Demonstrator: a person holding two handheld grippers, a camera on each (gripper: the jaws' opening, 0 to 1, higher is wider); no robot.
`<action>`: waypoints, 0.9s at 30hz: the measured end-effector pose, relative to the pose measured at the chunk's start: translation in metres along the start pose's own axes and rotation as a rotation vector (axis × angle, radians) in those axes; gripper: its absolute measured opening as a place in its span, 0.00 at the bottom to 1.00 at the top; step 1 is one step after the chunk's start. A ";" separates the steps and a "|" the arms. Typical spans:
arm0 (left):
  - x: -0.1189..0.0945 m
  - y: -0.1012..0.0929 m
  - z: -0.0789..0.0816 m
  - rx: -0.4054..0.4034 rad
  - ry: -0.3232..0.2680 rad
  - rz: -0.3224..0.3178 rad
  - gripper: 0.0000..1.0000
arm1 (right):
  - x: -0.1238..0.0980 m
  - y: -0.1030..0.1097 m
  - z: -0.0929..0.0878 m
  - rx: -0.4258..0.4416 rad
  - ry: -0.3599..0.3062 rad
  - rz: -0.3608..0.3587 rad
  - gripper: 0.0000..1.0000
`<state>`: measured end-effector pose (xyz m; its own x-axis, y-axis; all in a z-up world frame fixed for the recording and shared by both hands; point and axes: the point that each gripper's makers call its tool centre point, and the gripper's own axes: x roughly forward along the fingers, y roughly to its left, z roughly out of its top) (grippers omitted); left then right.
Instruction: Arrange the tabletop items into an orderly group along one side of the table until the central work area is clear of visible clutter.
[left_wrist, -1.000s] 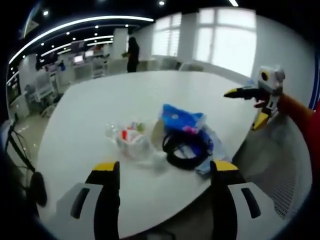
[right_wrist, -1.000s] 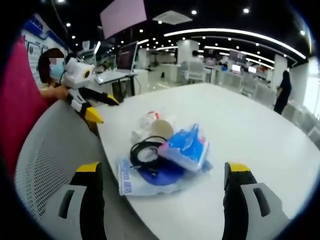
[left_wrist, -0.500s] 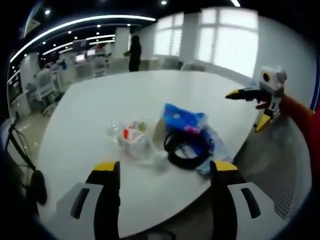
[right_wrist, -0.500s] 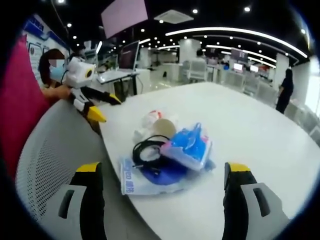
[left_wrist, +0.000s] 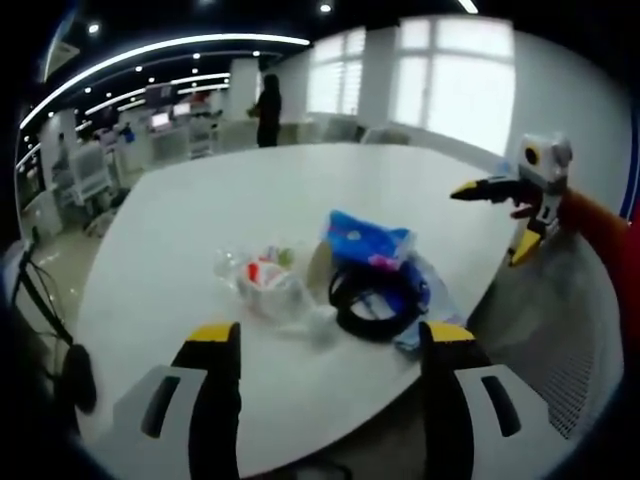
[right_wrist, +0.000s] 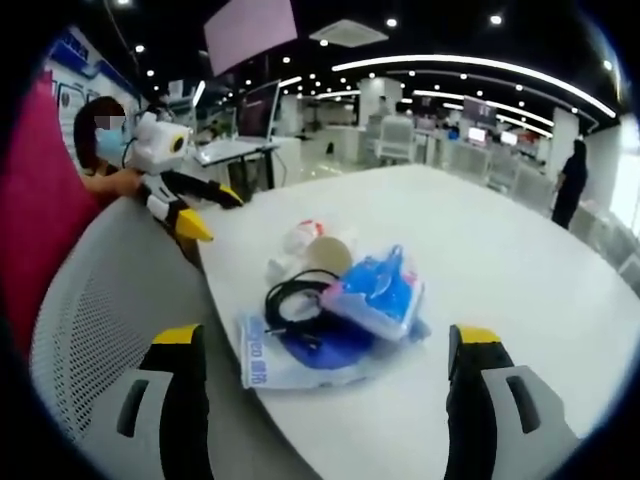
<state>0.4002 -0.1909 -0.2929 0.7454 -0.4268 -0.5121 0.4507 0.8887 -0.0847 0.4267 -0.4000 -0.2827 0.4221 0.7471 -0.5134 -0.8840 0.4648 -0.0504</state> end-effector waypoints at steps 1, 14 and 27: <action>0.000 0.000 0.000 0.001 0.000 0.000 0.70 | 0.000 0.000 0.000 -0.001 0.003 0.000 1.00; 0.000 0.000 0.004 -0.010 -0.025 -0.010 0.69 | 0.002 0.002 -0.006 0.005 0.031 0.005 1.00; 0.004 0.001 0.006 0.043 -0.001 -0.048 0.71 | 0.002 -0.003 -0.009 0.023 0.045 -0.005 1.00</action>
<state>0.4069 -0.1926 -0.2898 0.7231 -0.4688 -0.5073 0.5062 0.8593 -0.0726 0.4280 -0.4041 -0.2916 0.4162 0.7229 -0.5515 -0.8769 0.4796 -0.0331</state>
